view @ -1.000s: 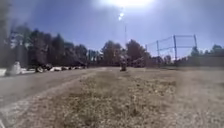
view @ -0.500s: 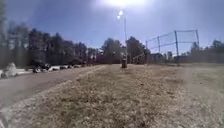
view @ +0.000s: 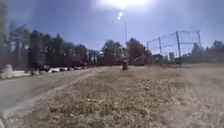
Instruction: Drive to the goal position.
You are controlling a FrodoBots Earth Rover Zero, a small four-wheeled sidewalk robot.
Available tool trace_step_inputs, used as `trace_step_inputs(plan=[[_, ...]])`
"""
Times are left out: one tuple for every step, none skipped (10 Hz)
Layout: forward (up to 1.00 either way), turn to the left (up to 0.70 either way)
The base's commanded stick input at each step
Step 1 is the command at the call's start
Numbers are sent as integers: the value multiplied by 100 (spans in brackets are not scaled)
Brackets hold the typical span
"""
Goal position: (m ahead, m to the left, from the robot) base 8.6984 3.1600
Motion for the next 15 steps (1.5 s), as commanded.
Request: trace_step_inputs(plan=[[70, 3], [70, 3], [70, 3], [70, 3], [70, 3], [70, 3], [70, 3], [70, 3], [70, 3], [70, 3], [70, 3], [70, 3], [70, 3], [70, 3], [70, 3]])
